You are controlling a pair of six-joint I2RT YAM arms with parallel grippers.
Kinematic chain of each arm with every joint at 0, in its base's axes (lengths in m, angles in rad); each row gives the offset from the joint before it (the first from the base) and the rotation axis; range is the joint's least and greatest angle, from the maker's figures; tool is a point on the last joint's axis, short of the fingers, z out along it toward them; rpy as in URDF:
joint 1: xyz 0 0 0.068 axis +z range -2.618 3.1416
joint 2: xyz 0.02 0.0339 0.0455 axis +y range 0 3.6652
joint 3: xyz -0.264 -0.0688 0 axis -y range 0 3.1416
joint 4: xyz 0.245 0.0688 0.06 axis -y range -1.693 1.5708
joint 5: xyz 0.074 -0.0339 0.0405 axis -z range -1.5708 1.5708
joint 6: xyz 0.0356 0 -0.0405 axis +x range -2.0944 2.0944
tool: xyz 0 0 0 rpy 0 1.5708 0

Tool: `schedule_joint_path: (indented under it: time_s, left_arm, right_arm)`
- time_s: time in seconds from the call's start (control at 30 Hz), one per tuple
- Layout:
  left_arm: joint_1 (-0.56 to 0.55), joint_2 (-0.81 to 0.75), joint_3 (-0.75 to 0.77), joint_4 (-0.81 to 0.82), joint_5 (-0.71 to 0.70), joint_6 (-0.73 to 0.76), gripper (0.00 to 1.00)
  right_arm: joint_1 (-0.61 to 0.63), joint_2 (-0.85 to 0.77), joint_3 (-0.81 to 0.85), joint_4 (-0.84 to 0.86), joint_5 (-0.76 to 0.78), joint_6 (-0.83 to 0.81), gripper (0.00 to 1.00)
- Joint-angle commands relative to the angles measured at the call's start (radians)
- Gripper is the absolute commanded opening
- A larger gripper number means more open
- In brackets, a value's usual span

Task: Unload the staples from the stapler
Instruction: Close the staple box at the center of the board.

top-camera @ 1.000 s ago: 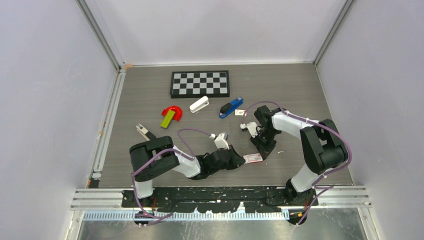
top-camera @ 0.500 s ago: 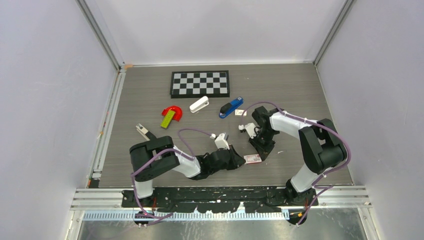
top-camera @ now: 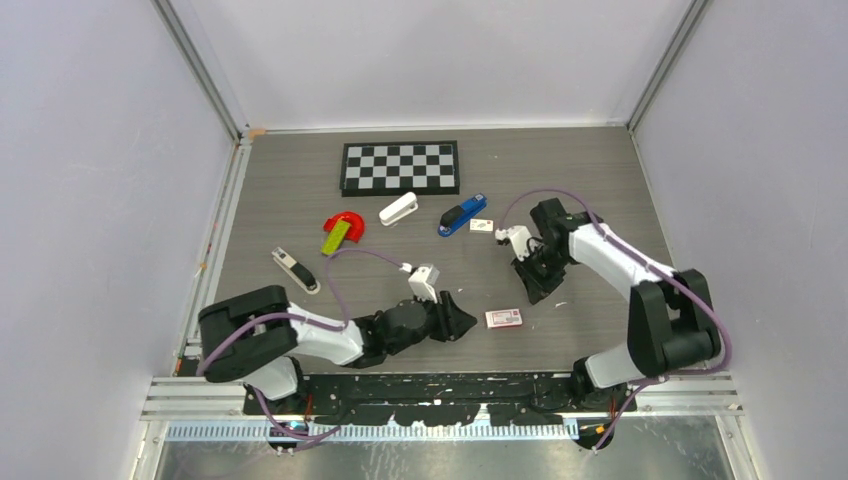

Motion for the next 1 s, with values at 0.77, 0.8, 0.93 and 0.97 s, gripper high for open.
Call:
schedule_joint_path:
  time_s: [0.77,0.8,0.93,0.97]
  left_arm:
    - [0.004,0.004,-0.059,0.031,0.045,0.277,0.05]
    - [0.004,0.023,-0.057,0.048,0.05,0.272,0.05]
    - [0.004,0.095,-0.044,0.093,0.07,0.256,0.05]
    - [0.003,0.108,-0.039,0.099,0.074,0.253,0.05]
  right_arm:
    - [-0.054,-0.329,-0.146,-0.124,-0.284,-0.694,0.33]
    - [-0.053,-0.325,-0.146,-0.117,-0.274,-0.69,0.33]
    - [-0.054,-0.302,-0.141,-0.101,-0.25,-0.667,0.29]
    - [-0.055,-0.294,-0.138,-0.101,-0.248,-0.663,0.27]
